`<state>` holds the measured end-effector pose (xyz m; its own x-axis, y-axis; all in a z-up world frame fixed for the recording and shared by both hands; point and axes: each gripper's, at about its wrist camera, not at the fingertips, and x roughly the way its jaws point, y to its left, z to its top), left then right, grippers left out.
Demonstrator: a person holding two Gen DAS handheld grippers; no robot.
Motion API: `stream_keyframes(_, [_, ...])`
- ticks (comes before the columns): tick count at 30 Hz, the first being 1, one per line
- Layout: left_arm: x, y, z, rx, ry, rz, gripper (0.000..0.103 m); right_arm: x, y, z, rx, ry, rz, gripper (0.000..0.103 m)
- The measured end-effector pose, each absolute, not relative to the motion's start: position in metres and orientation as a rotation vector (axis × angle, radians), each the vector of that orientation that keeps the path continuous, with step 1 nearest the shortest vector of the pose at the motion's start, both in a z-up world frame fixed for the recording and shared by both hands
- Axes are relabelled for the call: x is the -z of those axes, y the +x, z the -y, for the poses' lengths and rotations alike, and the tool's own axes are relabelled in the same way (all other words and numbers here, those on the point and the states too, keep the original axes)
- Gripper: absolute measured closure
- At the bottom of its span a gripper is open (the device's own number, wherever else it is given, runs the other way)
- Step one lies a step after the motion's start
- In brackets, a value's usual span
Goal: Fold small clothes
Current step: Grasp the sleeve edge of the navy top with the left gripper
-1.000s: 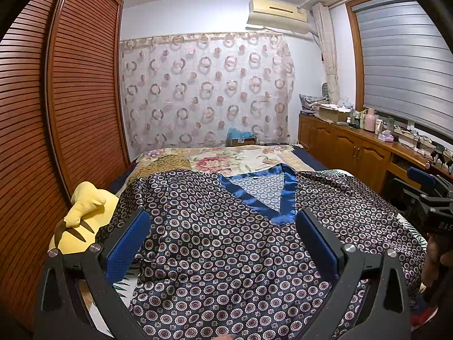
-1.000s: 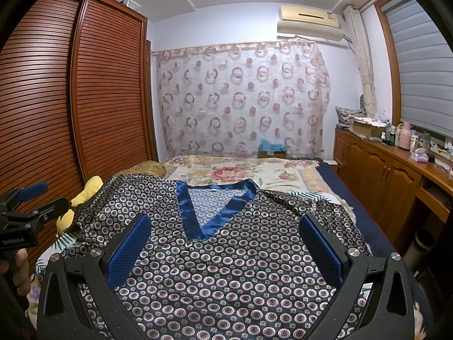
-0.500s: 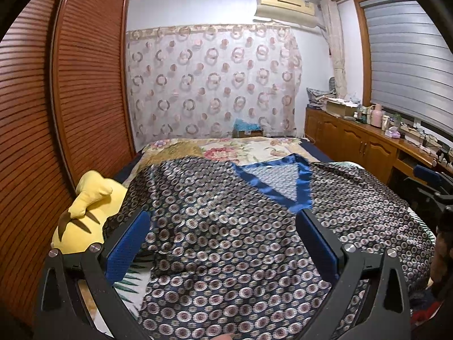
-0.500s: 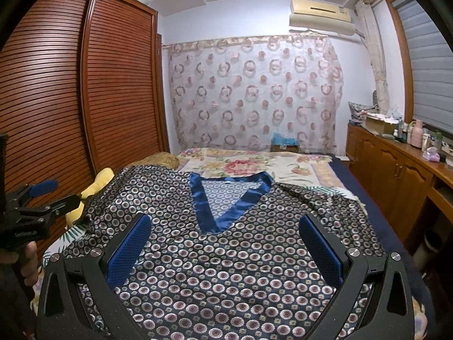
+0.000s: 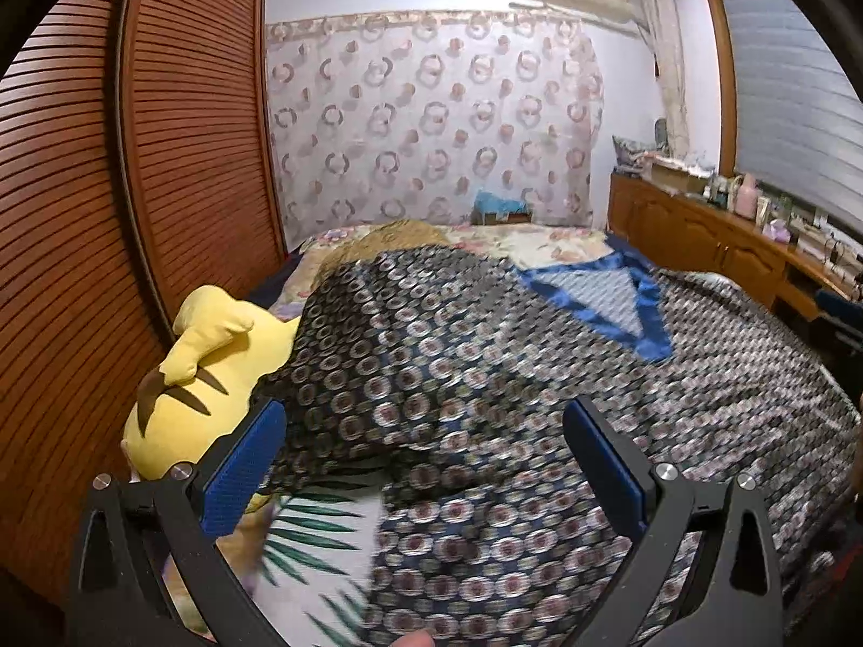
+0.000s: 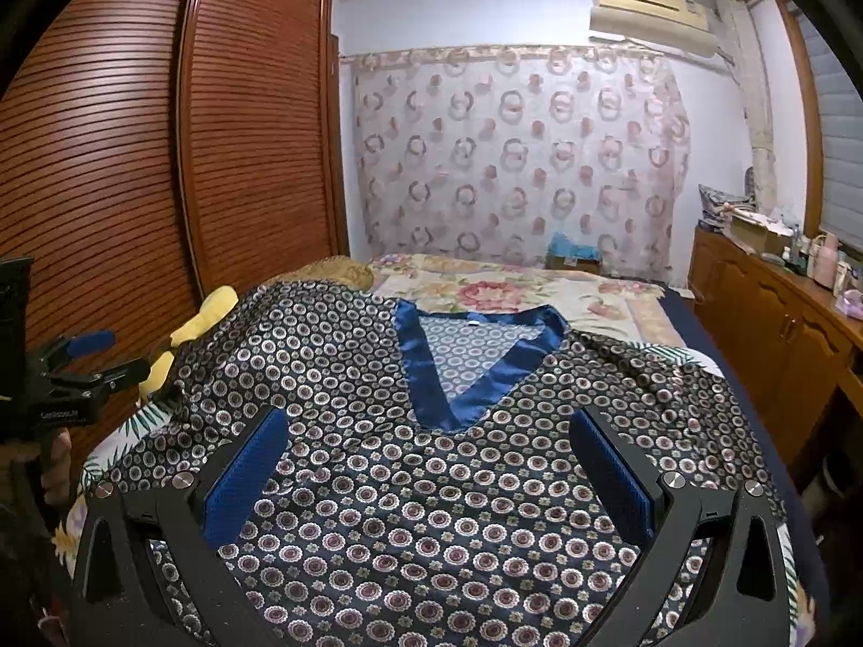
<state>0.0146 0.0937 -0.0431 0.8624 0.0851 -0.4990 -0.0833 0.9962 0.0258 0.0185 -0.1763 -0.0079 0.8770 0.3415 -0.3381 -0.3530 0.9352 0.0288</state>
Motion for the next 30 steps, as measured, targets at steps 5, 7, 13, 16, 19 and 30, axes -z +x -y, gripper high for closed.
stream_keyframes(5, [0.06,0.024,-0.115,-0.078,0.01,-0.608,0.0,0.009,0.028,0.173,-0.382,-0.05,-0.375,0.0])
stream_keyframes(7, [0.068,0.028,-0.122,-0.083,0.026,-0.649,0.0,0.01,0.028,0.17,-0.392,-0.06,-0.386,0.0])
stream_keyframes(13, [0.083,0.036,-0.136,-0.085,0.059,-0.716,0.0,0.015,0.038,0.161,-0.433,-0.101,-0.432,0.0])
stream_keyframes(16, [0.088,0.042,-0.145,-0.07,0.055,-0.739,0.006,0.016,0.046,0.149,-0.45,-0.134,-0.458,0.0])
stream_keyframes(19, [0.096,0.053,-0.153,-0.074,0.077,-0.787,0.014,0.015,0.051,0.146,-0.473,-0.136,-0.479,0.0])
stream_keyframes(30, [0.103,0.081,-0.174,-0.063,0.106,-0.855,0.084,0.022,0.053,0.144,-0.492,-0.15,-0.499,0.0])
